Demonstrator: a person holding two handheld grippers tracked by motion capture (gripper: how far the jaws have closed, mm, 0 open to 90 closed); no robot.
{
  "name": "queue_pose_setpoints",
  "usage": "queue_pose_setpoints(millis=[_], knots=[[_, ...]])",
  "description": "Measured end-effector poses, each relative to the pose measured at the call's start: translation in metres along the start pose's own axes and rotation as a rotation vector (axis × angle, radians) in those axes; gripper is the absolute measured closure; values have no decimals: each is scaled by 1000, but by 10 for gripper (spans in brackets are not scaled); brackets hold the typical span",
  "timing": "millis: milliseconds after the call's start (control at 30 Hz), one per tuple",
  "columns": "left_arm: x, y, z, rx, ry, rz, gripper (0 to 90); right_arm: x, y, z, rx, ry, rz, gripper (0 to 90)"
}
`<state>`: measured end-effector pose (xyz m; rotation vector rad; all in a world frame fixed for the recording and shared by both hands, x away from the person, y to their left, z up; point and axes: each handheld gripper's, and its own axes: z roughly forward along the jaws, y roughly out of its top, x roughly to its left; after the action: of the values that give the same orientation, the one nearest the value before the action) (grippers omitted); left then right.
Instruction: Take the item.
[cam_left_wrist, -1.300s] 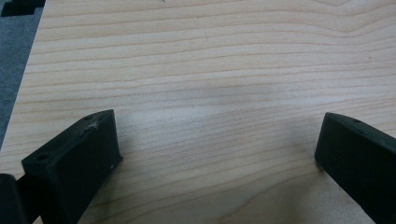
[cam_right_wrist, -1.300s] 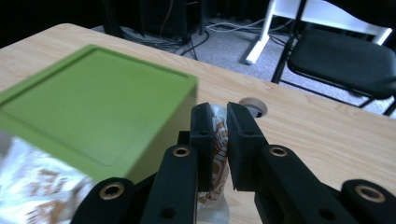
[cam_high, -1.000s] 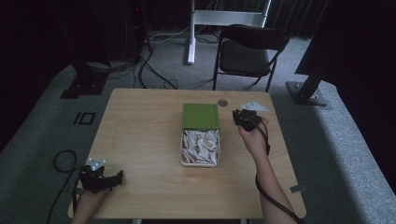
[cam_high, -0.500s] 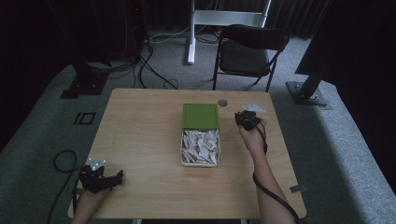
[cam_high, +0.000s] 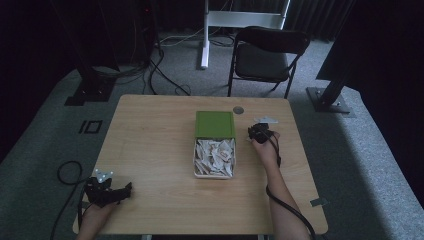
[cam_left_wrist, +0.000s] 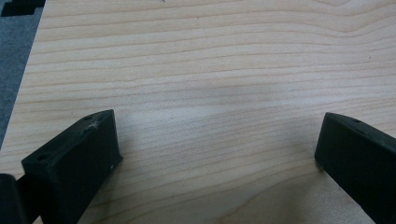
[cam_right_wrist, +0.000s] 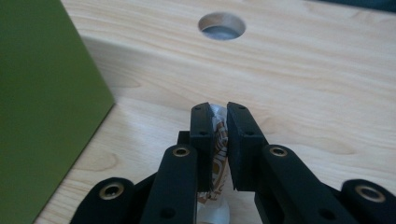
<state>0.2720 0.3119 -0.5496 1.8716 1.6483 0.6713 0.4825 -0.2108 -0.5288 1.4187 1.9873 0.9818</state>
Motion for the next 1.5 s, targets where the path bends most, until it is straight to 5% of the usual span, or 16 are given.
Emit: queue_pose_setpoints(millis=[267,367,533,800,1500], knots=[[0,0,0,0,0,0,7,5,-2,7,16,29,19,783],[0,0,0,0,0,0,7,5,-1,7,19,61,50,663],[0,0,0,0,0,0,7,2,0,3,6,50,52,476],[0,0,0,0,0,0,7,-4,-4,-10,-3,51,70,308],[0,0,0,0,0,0,7,-27,-39,-57,-1,38,90,187]])
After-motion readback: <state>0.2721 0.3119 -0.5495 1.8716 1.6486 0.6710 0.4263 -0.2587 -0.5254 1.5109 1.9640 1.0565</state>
